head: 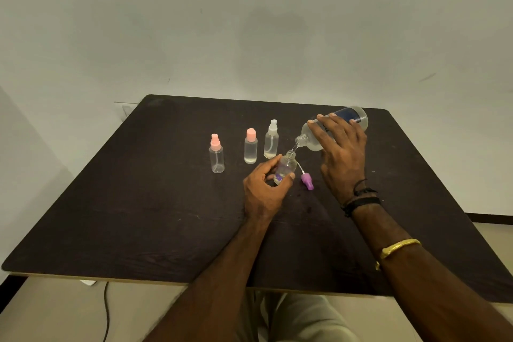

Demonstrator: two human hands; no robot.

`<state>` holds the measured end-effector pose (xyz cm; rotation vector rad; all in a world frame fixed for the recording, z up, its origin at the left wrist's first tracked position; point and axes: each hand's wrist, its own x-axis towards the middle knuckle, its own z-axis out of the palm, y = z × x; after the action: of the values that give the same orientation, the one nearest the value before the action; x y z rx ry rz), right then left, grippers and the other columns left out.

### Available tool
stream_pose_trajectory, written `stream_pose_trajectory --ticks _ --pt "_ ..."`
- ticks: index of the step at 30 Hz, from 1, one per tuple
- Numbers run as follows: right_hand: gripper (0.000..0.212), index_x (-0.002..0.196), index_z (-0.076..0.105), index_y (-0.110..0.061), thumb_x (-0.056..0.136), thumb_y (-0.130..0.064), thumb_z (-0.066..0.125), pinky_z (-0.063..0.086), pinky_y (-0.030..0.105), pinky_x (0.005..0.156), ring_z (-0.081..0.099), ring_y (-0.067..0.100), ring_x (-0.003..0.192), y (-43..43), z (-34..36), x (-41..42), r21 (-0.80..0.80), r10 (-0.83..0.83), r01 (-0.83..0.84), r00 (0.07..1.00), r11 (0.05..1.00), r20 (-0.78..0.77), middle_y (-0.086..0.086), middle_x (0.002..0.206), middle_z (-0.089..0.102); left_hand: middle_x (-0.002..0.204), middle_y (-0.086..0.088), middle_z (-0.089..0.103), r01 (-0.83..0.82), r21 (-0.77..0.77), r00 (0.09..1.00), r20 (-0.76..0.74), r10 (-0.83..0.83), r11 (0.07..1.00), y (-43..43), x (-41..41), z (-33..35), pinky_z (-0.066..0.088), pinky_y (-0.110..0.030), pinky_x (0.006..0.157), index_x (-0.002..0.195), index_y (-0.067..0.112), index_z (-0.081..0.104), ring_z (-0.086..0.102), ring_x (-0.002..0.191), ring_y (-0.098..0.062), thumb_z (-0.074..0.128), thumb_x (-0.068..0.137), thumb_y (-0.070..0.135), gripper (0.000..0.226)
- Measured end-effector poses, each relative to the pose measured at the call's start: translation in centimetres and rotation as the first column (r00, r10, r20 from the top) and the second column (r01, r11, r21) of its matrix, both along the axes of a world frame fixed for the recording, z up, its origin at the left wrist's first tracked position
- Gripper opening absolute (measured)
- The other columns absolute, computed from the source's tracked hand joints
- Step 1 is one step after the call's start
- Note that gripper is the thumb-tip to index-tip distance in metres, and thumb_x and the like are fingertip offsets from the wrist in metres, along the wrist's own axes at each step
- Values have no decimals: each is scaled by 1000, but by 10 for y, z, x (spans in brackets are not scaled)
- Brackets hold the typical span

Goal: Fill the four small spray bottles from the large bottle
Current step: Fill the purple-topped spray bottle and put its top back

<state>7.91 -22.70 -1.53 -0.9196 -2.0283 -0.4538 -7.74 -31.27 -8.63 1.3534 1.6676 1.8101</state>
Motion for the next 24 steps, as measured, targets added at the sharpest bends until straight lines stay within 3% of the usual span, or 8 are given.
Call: stream_pose_trajectory --ticks 7,24 --pt "78 139 59 -16 69 16 65 29 56 116 46 31 139 2 0 0 1 -6 6 1000 1000 6 9 142 58 118 6 72 4 -8 1000 5 -4 1000 -1 0 2 57 -21 91 130 13 66 69 105 -3 84 81 22 53" --pt "74 138 61 -16 71 16 62 29 57 115 47 32 138 1 2 1 3 -10 10 1000 1000 18 9 142 58 118 5 73 3 -17 1000 3 -3 1000 0 0 2 59 -28 91 130 13 67 69 105 -4 85 80 23 55"
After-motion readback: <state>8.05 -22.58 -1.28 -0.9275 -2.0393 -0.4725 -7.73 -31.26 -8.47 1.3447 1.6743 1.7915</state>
